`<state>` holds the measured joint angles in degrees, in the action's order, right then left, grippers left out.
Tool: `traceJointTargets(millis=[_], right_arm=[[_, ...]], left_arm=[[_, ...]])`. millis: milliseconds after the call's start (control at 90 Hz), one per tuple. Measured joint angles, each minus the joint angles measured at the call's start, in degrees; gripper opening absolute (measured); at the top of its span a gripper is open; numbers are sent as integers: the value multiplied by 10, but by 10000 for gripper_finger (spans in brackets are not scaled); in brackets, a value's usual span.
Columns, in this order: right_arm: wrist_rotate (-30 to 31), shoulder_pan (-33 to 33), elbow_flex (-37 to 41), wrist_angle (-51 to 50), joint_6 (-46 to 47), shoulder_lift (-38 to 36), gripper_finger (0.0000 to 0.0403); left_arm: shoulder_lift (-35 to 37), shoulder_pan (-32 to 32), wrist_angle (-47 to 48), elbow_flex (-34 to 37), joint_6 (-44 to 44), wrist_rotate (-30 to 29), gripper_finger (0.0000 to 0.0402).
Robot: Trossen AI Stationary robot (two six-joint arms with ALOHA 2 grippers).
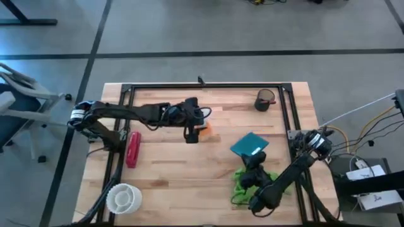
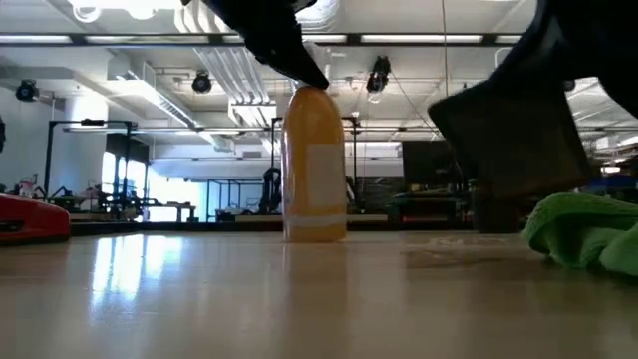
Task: Apply microfiber cloth
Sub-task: Spray the back of the blue cellphone with the yellow spray bottle
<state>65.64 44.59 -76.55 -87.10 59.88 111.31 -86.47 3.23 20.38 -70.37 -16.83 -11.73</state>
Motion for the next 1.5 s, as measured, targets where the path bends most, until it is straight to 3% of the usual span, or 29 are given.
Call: traceJointTargets(millis=[200,300,656,889,1144,1500], right_arm=[[3,-18,0,120,21,-34,8],[-23,-17,0,165,17,-72,8],[-155,22,0,175,67,-227,8],[-161,53,0,177,110,-301,8],[-192,74,28,245,123,-302,8],[-155,84,72,288,137,-253,8]], left_arm=[[-4,11,-9,0,-5,2,256],[-9,18,-14,0,3,3,260],[-12,34,-9,1,22,-3,319],[-7,40,4,1,23,-4,362],[25,42,15,1,7,-48,377],[100,39,14,1,23,-30,380]])
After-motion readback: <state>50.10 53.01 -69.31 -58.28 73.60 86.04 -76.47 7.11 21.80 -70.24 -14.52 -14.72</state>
